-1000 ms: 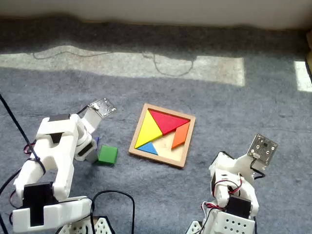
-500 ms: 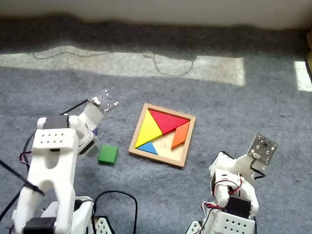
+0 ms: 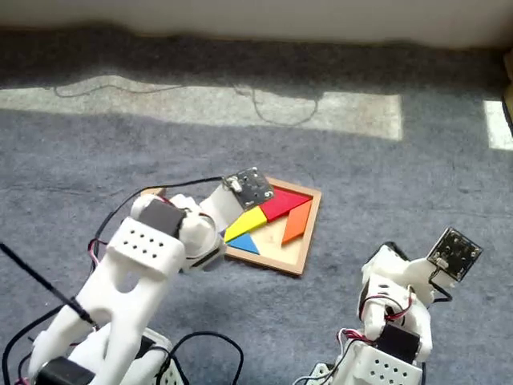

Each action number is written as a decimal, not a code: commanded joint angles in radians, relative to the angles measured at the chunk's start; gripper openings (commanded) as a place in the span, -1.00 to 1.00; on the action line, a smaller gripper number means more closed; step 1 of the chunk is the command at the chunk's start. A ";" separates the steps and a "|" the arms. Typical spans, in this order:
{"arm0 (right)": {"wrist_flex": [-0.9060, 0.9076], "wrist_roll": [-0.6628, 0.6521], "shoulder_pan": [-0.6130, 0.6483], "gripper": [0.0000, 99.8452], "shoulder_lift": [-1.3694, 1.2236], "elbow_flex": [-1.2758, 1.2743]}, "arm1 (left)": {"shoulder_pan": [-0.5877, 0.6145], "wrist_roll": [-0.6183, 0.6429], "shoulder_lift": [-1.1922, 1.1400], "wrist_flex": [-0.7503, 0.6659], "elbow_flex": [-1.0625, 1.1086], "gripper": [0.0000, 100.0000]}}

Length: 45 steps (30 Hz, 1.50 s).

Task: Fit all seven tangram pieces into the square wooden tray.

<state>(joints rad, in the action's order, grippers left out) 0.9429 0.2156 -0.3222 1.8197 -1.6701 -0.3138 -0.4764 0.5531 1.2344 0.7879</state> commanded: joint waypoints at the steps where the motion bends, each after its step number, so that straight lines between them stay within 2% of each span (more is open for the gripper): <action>1: -0.031 -0.006 -0.018 -0.99 0.016 -0.108 | -0.116 0.043 -0.104 -0.052 -0.120 -0.68; 8: -0.031 -0.006 -0.016 -0.99 0.016 -0.108 | -0.243 0.069 -0.344 -0.058 -0.308 -0.68; 22: -0.028 -0.008 -0.016 -0.99 0.016 -0.110 | -0.357 0.092 -0.716 -0.058 -0.570 -0.68; 30: -0.028 -0.011 -0.016 -0.99 0.016 -0.114 | -0.371 0.094 -0.819 -0.057 -0.636 -0.66; 35: -0.027 -0.011 -0.016 -0.99 0.016 -0.114 | -0.378 0.226 -0.825 -0.058 -0.638 -0.45; 37: -0.027 -0.011 -0.016 -0.99 0.016 -0.114 | -0.372 0.241 -0.823 -0.058 -0.639 -0.39; 45: -0.027 -0.011 -0.016 -0.99 0.016 -0.114 | -0.354 0.249 -0.812 -0.052 -0.654 -0.40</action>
<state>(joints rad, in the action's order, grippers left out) 0.9367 0.2156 -0.3284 1.8197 -1.6701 -0.6759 -0.2386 -0.2785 1.1884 0.1956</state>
